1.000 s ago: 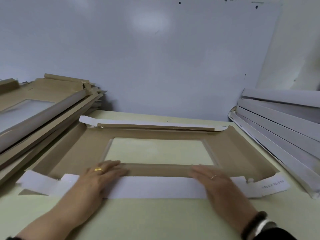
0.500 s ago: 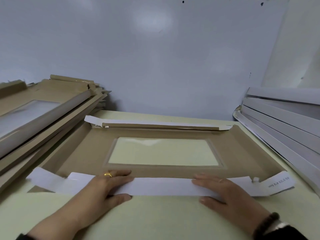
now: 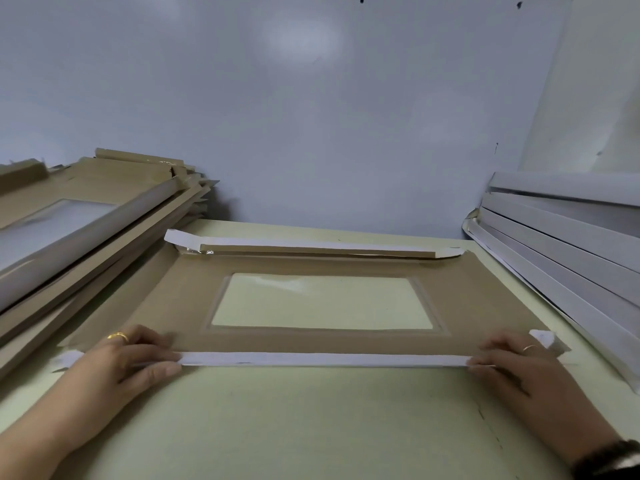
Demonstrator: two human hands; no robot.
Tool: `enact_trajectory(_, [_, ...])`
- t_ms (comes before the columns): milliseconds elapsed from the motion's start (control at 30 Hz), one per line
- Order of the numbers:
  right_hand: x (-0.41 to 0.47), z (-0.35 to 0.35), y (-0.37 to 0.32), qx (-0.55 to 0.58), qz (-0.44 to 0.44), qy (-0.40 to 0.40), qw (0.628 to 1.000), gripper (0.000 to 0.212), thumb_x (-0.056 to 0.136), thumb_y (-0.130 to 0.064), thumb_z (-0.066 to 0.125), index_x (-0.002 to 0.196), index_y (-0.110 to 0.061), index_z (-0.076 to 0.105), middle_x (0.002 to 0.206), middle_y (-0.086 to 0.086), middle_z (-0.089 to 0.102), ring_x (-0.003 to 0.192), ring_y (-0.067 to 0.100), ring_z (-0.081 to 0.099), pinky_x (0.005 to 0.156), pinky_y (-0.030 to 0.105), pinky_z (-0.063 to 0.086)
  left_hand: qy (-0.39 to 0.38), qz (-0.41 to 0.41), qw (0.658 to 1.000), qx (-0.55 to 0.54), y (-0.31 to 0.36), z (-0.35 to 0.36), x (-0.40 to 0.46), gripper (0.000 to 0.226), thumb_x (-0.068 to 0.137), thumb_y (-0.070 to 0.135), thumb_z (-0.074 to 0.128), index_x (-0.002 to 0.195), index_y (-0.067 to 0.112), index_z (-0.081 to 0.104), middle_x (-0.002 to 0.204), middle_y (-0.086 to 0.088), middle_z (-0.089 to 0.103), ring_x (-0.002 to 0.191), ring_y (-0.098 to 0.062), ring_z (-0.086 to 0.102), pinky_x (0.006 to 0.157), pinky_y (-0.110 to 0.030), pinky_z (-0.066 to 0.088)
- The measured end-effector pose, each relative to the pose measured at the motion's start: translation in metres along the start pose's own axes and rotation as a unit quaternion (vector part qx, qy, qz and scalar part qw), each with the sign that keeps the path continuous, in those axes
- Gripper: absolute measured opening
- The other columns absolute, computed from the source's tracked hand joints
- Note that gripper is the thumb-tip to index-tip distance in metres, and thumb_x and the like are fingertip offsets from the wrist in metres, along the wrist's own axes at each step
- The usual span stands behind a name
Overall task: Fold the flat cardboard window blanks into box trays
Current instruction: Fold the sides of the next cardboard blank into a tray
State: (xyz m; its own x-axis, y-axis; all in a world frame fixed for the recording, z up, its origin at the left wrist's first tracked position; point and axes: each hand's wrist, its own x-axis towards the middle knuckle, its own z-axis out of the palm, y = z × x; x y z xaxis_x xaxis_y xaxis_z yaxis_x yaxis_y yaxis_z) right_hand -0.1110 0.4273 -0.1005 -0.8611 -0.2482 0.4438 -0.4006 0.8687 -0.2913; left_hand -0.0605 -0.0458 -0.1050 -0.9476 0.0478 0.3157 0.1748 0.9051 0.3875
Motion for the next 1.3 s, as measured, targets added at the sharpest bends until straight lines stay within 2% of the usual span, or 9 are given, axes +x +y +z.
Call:
enact_trajectory(133, [0.002,0.000,0.004,-0.021,0.023,0.024,0.999,0.032,0.082,-0.036,0.056,0.059,-0.014,0.058,0.060,-0.006,0.050,0.059,0.013,0.048,0.058,0.027,0.031,0.032,-0.009,0.999,0.029,-0.001,-0.002,0.006,0.036,0.074,0.076,0.037,0.079,0.052,0.063,0.085,0.023,0.054,0.068,0.001,0.057,0.057,-0.011,0.038])
enact_trajectory(300, [0.006,0.001,0.004,-0.056,0.106,0.015,0.993,0.040,0.081,-0.034,0.063,0.052,-0.018,0.040,0.045,-0.002,0.041,0.052,0.018,0.043,0.058,0.031,0.022,0.080,-0.098,0.991,0.046,0.000,-0.004,0.010,0.033,0.075,0.047,0.064,0.046,0.040,0.051,0.056,0.010,0.054,0.058,-0.015,0.054,0.051,-0.032,0.038])
enact_trajectory(500, [0.018,0.007,0.003,-0.078,0.144,0.011,0.986,0.045,0.078,-0.036,0.069,0.054,-0.021,0.033,0.045,-0.006,0.039,0.052,0.016,0.041,0.061,0.034,0.024,0.062,-0.143,0.986,0.066,0.007,0.002,0.022,0.025,0.081,0.043,0.063,0.063,0.026,0.057,0.061,0.008,0.056,0.065,-0.011,0.048,0.064,-0.032,0.026])
enact_trajectory(600, [0.023,0.014,0.007,-0.076,0.138,0.003,0.987,0.035,0.075,-0.035,0.072,0.060,-0.026,0.042,0.059,-0.009,0.047,0.063,0.017,0.045,0.066,0.032,0.021,0.040,-0.147,0.982,0.111,0.009,0.006,0.028,0.018,0.083,0.040,0.064,0.071,0.027,0.057,0.070,0.006,0.058,0.078,-0.019,0.049,0.078,-0.032,0.028])
enact_trajectory(700, [0.026,0.018,0.010,-0.066,0.182,-0.040,0.980,0.021,0.080,-0.041,0.065,0.097,-0.030,0.059,0.102,-0.006,0.056,0.105,0.019,0.049,0.090,0.030,0.024,0.025,-0.169,0.975,0.143,0.011,0.009,0.031,0.012,0.084,0.040,0.062,0.092,0.032,0.063,0.094,0.003,0.058,0.103,-0.022,0.049,0.100,-0.035,0.017])
enact_trajectory(867, [0.028,0.026,-0.006,-0.128,0.089,-0.124,0.980,0.042,0.098,-0.032,0.032,0.140,-0.032,0.030,0.149,-0.010,0.028,0.137,0.010,0.021,0.110,0.026,0.012,0.038,-0.058,0.994,0.083,0.041,0.025,0.029,0.029,0.089,0.008,0.050,0.110,0.014,0.069,0.116,-0.012,0.063,0.107,-0.036,0.058,0.091,-0.044,0.043])
enact_trajectory(1033, [0.031,0.054,-0.075,-0.065,-0.088,-0.181,0.977,0.049,0.099,-0.039,0.024,0.145,-0.038,0.008,0.152,-0.022,-0.001,0.140,-0.001,-0.005,0.110,0.021,-0.012,-0.102,0.025,0.990,0.094,0.109,0.069,0.031,0.071,0.080,0.072,-0.006,0.143,0.045,0.013,0.154,0.016,0.007,0.143,-0.006,0.000,0.114,-0.028,-0.003])
enact_trajectory(1133, [0.033,0.068,-0.103,-0.025,-0.127,-0.208,0.969,0.052,0.098,-0.043,0.025,0.147,-0.034,0.008,0.153,-0.021,0.001,0.140,-0.002,-0.006,0.111,0.023,-0.012,-0.139,0.040,0.984,0.105,0.131,0.083,0.034,0.056,0.092,0.060,0.015,0.145,0.044,0.002,0.156,0.013,-0.005,0.142,-0.006,-0.012,0.112,-0.030,-0.010])
enact_trajectory(1300, [0.034,0.062,-0.079,-0.023,-0.079,-0.228,0.970,0.050,0.099,-0.044,0.022,0.146,-0.036,0.009,0.150,-0.026,-0.004,0.139,-0.004,-0.008,0.112,0.023,-0.009,-0.153,-0.044,0.977,0.144,0.111,0.073,0.032,0.054,0.092,0.059,0.012,0.144,0.048,-0.001,0.153,0.023,-0.009,0.142,-0.007,-0.013,0.113,-0.039,-0.008])
